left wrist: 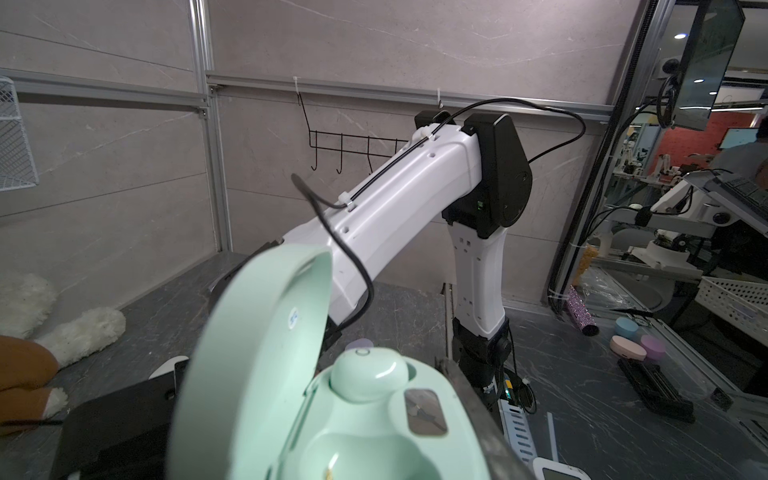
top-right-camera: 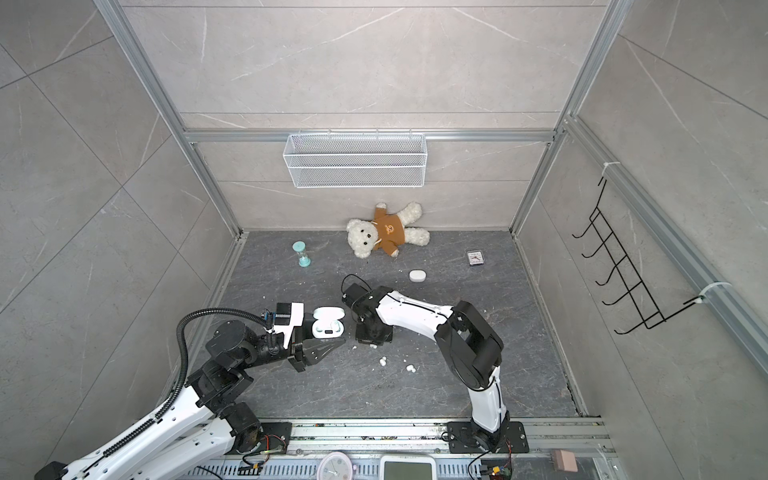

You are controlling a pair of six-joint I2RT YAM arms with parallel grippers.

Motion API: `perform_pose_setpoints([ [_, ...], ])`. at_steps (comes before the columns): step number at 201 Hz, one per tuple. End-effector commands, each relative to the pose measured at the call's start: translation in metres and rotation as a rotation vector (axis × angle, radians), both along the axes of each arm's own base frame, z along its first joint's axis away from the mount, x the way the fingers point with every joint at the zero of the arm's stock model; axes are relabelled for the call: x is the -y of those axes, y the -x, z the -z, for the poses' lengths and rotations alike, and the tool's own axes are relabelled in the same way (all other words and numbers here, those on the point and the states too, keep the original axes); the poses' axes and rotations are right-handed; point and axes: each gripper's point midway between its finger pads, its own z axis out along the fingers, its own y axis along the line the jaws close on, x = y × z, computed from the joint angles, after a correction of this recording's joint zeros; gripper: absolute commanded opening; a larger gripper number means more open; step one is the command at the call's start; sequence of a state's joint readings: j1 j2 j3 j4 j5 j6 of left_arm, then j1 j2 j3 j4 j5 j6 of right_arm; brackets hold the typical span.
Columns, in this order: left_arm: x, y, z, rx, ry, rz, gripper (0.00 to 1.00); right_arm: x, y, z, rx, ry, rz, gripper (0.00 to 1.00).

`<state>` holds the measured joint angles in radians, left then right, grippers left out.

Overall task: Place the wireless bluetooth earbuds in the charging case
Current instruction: 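Lift the earbud and swing the right gripper over the case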

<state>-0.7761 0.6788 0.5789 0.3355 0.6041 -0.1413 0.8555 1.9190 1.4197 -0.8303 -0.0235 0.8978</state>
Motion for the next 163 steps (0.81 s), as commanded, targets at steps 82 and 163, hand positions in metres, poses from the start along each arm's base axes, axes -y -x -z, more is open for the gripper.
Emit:
perform_pose_setpoints([
  [82, 0.008, -0.006, -0.022, 0.069, 0.043, 0.013, 0.27, 0.061, 0.0, -0.111, 0.18, -0.144, 0.111, 0.17],
  [163, 0.039, -0.028, -0.028, 0.065, 0.07, 0.069, 0.27, 0.078, 0.008, -0.239, 0.406, -0.393, 0.121, 0.17],
])
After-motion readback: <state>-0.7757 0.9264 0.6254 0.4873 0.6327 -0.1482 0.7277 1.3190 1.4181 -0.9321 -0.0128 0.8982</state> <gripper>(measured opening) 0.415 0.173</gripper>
